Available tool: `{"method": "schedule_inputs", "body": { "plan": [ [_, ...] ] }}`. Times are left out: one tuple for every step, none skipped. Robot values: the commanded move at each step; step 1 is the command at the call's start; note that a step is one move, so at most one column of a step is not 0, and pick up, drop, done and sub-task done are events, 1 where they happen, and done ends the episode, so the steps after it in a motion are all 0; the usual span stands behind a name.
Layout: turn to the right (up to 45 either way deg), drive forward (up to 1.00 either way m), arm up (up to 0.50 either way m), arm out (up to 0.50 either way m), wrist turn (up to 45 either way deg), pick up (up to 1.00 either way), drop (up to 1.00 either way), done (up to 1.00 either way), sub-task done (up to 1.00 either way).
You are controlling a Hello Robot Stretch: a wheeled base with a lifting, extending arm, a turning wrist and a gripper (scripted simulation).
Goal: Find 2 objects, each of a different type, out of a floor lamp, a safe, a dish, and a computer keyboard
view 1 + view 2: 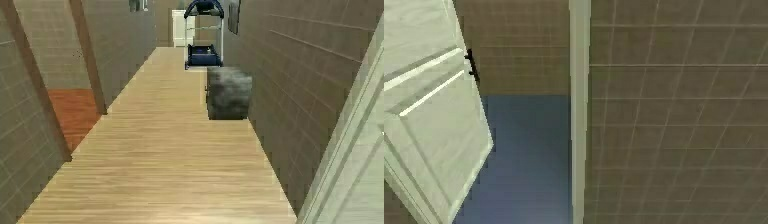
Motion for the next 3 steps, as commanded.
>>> {"method": "schedule_inputs", "body": {
  "plan": [
    [0.0,1.0,0.0,0.0,0.0,0.0,0.0,0.0,0.0],
    [0.0,0.8,0.0,0.0,0.0,0.0,0.0,0.0,0.0],
    [24.0,0.0,0.0,0.0,0.0,0.0,0.0,0.0,0.0]
  ]
}}
